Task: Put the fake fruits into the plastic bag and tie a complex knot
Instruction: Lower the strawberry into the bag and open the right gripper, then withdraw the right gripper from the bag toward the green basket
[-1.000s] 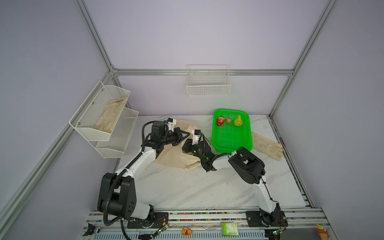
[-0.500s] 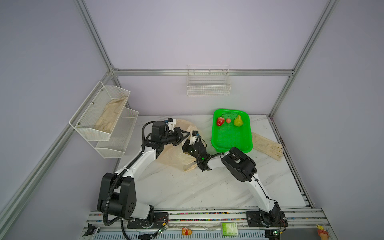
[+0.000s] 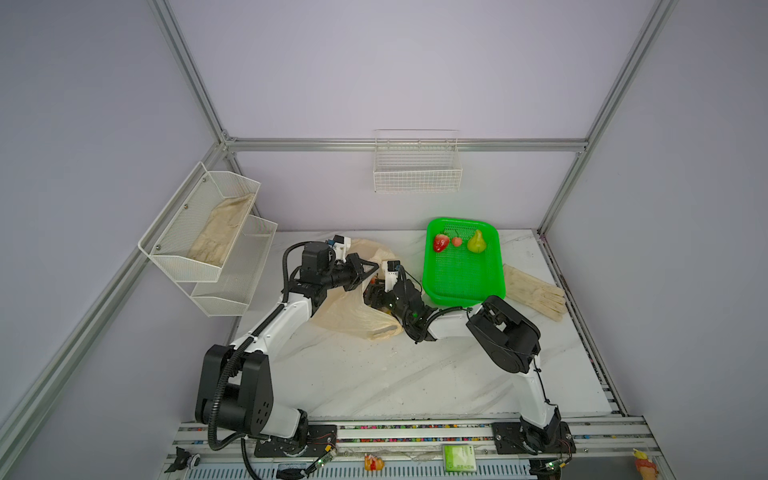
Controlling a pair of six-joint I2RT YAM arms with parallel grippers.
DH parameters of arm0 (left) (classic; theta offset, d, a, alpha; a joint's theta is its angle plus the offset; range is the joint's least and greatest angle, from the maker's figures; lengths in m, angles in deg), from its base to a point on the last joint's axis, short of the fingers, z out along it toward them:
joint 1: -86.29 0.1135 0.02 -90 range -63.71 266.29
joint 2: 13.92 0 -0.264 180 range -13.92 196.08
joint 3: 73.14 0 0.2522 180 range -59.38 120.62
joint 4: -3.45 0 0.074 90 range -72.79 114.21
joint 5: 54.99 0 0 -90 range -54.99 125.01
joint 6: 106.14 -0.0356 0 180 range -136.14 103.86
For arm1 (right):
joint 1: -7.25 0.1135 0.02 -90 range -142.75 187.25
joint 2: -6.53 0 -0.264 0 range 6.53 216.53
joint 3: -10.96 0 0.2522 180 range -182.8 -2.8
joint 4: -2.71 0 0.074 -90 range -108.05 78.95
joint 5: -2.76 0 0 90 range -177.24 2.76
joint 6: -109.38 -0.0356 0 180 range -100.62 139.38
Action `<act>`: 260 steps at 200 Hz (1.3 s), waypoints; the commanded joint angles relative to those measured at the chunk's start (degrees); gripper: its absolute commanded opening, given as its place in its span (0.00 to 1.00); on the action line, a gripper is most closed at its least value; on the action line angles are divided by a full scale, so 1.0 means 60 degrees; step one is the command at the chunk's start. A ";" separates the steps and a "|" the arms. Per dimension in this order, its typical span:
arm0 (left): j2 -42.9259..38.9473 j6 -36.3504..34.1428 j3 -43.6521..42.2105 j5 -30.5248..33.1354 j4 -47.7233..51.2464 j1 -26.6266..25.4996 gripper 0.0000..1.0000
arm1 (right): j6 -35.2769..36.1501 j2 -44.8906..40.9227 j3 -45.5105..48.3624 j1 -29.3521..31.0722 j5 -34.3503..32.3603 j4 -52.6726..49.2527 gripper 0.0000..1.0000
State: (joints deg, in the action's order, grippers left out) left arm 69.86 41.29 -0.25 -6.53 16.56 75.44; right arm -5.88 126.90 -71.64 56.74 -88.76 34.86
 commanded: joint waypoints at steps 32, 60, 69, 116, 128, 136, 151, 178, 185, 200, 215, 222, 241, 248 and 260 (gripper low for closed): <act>0.0273 -0.0297 0.0397 -0.0108 -0.0090 0.0146 0.00 | 0.1909 -0.0991 -0.0025 -0.0042 -0.0484 -0.4710 0.67; 0.0288 -0.0386 0.0398 -0.0093 -0.0039 0.0208 0.00 | 0.2346 -0.1932 0.0711 -0.0038 -0.0539 -0.5591 0.64; 0.0303 -0.0402 0.0413 -0.0075 -0.0025 0.0223 0.00 | 0.2392 -0.2186 0.0889 -0.0039 -0.0424 -0.5775 0.64; 0.0405 -0.0416 0.0412 -0.0094 -0.0053 0.0241 0.00 | 0.0031 -0.1916 0.0635 -0.0039 0.0483 -0.6968 0.55; 0.0425 -0.0413 0.0413 -0.0089 -0.0068 0.0241 0.00 | -0.1014 -0.1812 0.0695 -0.0037 0.0692 -0.6680 0.57; 0.0405 -0.0409 0.0398 -0.0091 -0.0069 0.0241 0.00 | -0.1648 -0.1810 0.0833 -0.0032 0.0765 -0.6334 0.58; 0.0391 -0.0402 0.0394 -0.0083 -0.0046 0.0241 0.00 | -0.2353 -0.1758 0.0933 -0.0038 0.0517 -0.6032 0.58; 0.0343 -0.0445 0.0384 -0.0103 -0.0064 0.0241 0.00 | -0.2943 -0.1401 0.0855 -0.0043 0.0628 -0.5475 0.61; 0.0333 -0.0442 0.0379 -0.0103 -0.0068 0.0241 0.00 | -0.3064 -0.1282 0.0766 -0.0034 0.0552 -0.5454 0.61; 0.0321 -0.0446 0.0355 -0.0123 -0.0061 0.0241 0.00 | -0.3251 -0.1084 0.0658 -0.0038 0.0263 -0.5615 0.61; 0.0288 -0.0446 0.0325 -0.0123 -0.0094 0.0241 0.00 | -0.3319 -0.0964 0.0638 -0.0052 0.0073 -0.5590 0.61; 0.0275 -0.0459 0.0329 -0.0121 -0.0115 0.0241 0.00 | -0.3333 -0.0880 0.0612 -0.0060 0.0039 -0.5520 0.59; 0.0328 -0.0447 0.0326 -0.0150 -0.0142 0.0239 0.00 | -0.3391 -0.0643 0.0474 -0.0056 -0.0052 -0.5333 0.53; 0.0332 -0.0442 0.0318 -0.0160 -0.0143 0.0241 0.00 | -0.3455 -0.0581 0.0498 -0.0051 -0.0055 -0.5130 0.47; 0.0332 -0.0453 0.0295 -0.0181 -0.0142 0.0241 0.00 | -0.3481 -0.0495 0.0450 -0.0060 -0.0282 -0.5072 0.34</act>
State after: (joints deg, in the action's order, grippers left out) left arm 72.44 39.98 -0.25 -6.57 17.33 76.53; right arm -24.61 121.92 -68.03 56.63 -87.58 2.95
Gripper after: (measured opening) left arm 0.047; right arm 0.430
